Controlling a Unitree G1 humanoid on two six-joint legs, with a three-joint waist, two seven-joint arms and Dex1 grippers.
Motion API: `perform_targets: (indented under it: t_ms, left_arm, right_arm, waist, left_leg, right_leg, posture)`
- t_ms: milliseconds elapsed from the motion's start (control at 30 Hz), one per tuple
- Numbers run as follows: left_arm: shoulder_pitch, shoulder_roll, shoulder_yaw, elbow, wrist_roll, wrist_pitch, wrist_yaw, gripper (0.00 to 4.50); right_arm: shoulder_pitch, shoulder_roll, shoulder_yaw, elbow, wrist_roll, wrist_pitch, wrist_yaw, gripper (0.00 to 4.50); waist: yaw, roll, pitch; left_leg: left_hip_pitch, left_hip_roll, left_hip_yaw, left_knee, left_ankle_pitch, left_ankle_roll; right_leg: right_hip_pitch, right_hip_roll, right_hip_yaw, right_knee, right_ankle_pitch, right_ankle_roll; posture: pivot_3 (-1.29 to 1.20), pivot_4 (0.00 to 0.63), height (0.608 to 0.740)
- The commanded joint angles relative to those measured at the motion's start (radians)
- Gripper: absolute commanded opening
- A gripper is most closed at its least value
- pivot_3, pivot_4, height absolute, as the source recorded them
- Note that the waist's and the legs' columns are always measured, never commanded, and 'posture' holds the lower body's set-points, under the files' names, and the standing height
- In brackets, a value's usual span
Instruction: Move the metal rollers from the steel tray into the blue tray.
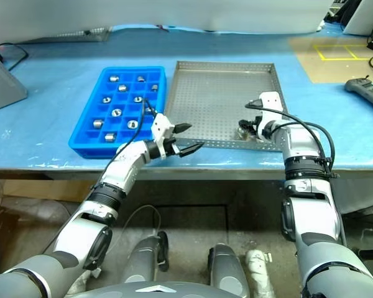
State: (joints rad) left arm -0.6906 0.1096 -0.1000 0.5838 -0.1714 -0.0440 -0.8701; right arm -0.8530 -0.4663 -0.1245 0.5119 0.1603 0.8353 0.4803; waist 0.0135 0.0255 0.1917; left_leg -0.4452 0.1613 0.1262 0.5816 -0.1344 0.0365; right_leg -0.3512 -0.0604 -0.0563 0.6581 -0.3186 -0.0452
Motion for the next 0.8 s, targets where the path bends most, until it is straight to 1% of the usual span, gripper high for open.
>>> perform_targets:
  t_ms: [33, 233, 267, 300, 367, 400, 467, 533, 633, 700, 800]
  left_arm:
    - [0.005, 0.003, -0.012, -0.040, 0.009, -0.008, 0.005, 4.37]
    - [-0.001, 0.009, -0.004, -0.037, 0.009, -0.010, 0.016, 4.37]
    - [-0.002, 0.012, -0.003, -0.034, 0.012, -0.014, 0.020, 4.37]
    - [-0.004, 0.016, -0.002, -0.030, 0.014, -0.016, 0.023, 4.37]
    - [-0.005, 0.022, 0.002, -0.025, 0.014, -0.019, 0.027, 4.37]
    - [-0.005, 0.025, 0.004, -0.024, 0.013, -0.019, 0.028, 4.37]
    - [-0.003, 0.031, 0.008, -0.026, 0.013, -0.019, 0.032, 4.37]
    - [0.000, 0.039, 0.014, -0.030, 0.013, -0.020, 0.041, 4.37]
    - [-0.006, 0.049, 0.049, -0.039, -0.002, -0.022, 0.085, 4.37]
    - [-0.015, 0.054, 0.092, -0.044, -0.001, -0.047, 0.167, 4.37]
    - [-0.015, 0.072, 0.174, -0.083, -0.009, -0.079, 0.304, 4.37]
  right_arm:
    - [-0.010, -0.015, 0.030, -0.075, 0.017, 0.016, 0.047, 2.89]
    - [0.050, -0.088, 0.217, -0.127, -0.083, 0.021, 0.118, 2.89]
    - [0.058, -0.095, 0.235, -0.137, -0.085, 0.021, 0.132, 2.51]
    - [0.063, -0.100, 0.246, -0.144, -0.088, 0.019, 0.141, 2.37]
    - [0.065, -0.101, 0.252, -0.147, -0.089, 0.015, 0.146, 1.76]
    - [0.065, -0.097, 0.249, -0.146, -0.090, 0.010, 0.144, 1.68]
    - [0.057, -0.085, 0.240, -0.139, -0.088, -0.002, 0.137, 1.68]
    - [0.028, -0.046, 0.194, -0.136, -0.051, -0.036, 0.126, 1.68]
    - [-0.057, 0.055, 0.078, -0.082, 0.030, -0.104, 0.082, 1.68]
    - [-0.111, 0.130, 0.019, -0.031, 0.088, -0.142, 0.078, 1.68]
    - [-0.168, 0.235, -0.005, 0.032, 0.145, -0.215, 0.130, 1.68]
  waist:
    - [0.001, 0.000, 0.000]
    - [0.008, 0.000, 0.000]
    - [0.008, 0.000, 0.000]
    - [0.008, 0.000, 0.000]
    - [0.007, 0.000, 0.000]
    - [0.007, 0.000, 0.000]
    - [0.007, 0.000, 0.000]
    - [0.007, 0.000, 0.000]
    - [-0.002, 0.000, 0.000]
    - [-0.001, 0.000, 0.000]
    - [0.001, 0.000, 0.000]
  left_leg:
    - [0.000, 0.000, 0.000, 0.000, 0.000, 0.000]
    - [0.000, 0.000, 0.000, 0.000, 0.000, 0.000]
    - [0.000, 0.000, 0.000, 0.000, 0.000, 0.000]
    - [0.000, 0.000, 0.000, 0.000, 0.000, 0.000]
    - [0.000, 0.000, 0.000, 0.000, 0.000, 0.000]
    - [0.001, 0.000, 0.000, 0.000, 0.000, 0.000]
    - [0.001, 0.000, 0.000, 0.000, 0.000, 0.000]
    - [0.001, 0.000, 0.000, 0.000, 0.000, 0.000]
    - [0.001, 0.001, 0.001, -0.001, 0.001, -0.001]
    - [0.001, 0.002, 0.001, -0.002, 0.003, -0.004]
    - [0.000, 0.005, 0.000, -0.004, 0.005, -0.005]
  right_leg:
    - [0.000, 0.000, 0.000, 0.000, 0.000, 0.000]
    - [0.000, 0.000, 0.000, 0.000, 0.000, 0.000]
    - [0.000, 0.000, 0.000, 0.000, 0.000, 0.000]
    - [0.000, 0.000, 0.000, 0.000, 0.000, 0.000]
    - [0.001, 0.000, 0.000, 0.000, 0.000, 0.000]
    - [0.001, 0.000, 0.000, 0.000, 0.000, 0.000]
    - [0.001, 0.000, 0.000, 0.000, 0.000, 0.000]
    - [0.001, 0.000, 0.000, 0.000, 0.000, 0.000]
    - [-0.001, 0.001, 0.001, 0.001, 0.001, -0.002]
    - [-0.004, 0.002, 0.002, 0.002, 0.001, -0.003]
    - [-0.005, 0.004, 0.001, 0.003, 0.002, -0.005]
  posture:
    - [-0.17, 0.150, 0.740]
    - [-0.17, 0.150, 0.740]
    - [-0.16, 0.150, 0.740]
    - [-0.16, 0.150, 0.740]
    - [-0.16, 0.150, 0.740]
    - [-0.15, 0.150, 0.740]
    - [-0.15, 0.150, 0.740]
    - [-0.13, 0.150, 0.740]
    - [-0.08, 0.150, 0.740]
    - [-0.03, 0.150, 0.740]
    - [0.07, 0.150, 0.740]
